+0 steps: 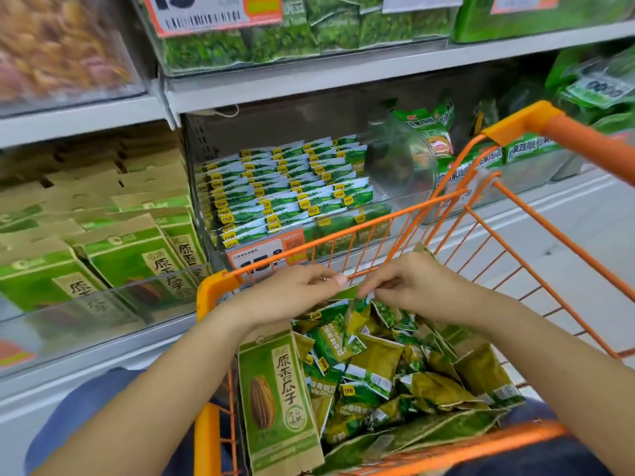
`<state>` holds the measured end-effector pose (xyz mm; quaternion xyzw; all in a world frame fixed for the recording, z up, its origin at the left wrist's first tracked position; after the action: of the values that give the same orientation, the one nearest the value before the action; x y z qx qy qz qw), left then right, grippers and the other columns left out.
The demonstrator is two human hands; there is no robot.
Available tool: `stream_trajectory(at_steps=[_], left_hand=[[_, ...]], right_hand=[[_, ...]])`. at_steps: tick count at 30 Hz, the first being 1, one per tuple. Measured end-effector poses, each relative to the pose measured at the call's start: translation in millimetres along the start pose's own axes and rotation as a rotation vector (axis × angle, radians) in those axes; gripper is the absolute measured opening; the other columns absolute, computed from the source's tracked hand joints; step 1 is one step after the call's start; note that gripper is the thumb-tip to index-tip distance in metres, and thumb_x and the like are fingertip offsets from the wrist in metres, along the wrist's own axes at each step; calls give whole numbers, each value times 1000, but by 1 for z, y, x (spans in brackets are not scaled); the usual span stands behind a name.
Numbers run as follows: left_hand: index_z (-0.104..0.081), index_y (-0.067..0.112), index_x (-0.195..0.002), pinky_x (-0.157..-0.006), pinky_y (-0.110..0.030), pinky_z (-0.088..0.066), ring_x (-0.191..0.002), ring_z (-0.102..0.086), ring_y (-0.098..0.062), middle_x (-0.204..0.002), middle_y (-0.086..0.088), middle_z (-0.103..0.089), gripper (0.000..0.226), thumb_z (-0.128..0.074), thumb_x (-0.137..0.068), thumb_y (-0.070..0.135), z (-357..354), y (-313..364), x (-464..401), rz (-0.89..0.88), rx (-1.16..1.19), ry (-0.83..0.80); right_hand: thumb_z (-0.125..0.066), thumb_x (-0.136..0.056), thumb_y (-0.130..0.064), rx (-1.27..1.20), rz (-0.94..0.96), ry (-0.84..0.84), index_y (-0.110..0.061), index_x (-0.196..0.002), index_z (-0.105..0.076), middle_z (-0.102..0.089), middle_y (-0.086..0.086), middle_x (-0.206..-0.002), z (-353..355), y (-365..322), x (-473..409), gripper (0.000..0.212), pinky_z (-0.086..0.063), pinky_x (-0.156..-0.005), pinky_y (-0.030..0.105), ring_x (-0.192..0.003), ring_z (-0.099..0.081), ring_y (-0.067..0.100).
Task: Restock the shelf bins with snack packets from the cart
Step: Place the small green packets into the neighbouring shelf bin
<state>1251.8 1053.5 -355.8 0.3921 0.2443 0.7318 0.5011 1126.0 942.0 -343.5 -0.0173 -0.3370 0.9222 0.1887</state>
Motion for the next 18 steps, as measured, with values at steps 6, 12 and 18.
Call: stream_trajectory(at_steps=[6,12,18], left_hand=[[-47,20,-136,-56,-21,-52,-76,-62,-2,-79,10,-65,61,-71,-82,34,-7,11,9,-9,515,-243],[-61,9,-113,-49,-21,-52,-74,-67,-6,-97,-2,-71,46,-71,-73,28,11,15,5,-94,591,171],[-56,24,-90,-57,-23,-56,-53,-58,-7,-65,9,-62,25,-76,-76,23,32,35,4,-129,336,314]], right_hand=[[-63,-82,11,-653,44,29,-12,-83,-73,-74,6,-99,17,-24,14,25,-54,-82,20,-96,-70,14],[-58,-91,-30,-917,-220,42,-14,-101,-68,-71,1,-88,8,-8,12,21,-60,-69,29,-76,-72,18],[-64,-89,-13,-791,-126,195,-17,-98,-64,-68,2,-82,14,-16,4,10,-57,-66,23,-67,-69,11]])
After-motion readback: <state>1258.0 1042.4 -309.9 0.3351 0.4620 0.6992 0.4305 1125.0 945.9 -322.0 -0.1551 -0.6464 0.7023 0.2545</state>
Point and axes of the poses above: each hand's wrist, its own x-axis away from the middle knuckle, its own z-axis out of the back of the hand, y = z × x, the point moved 5 cm from there along -x, towards the middle knuckle
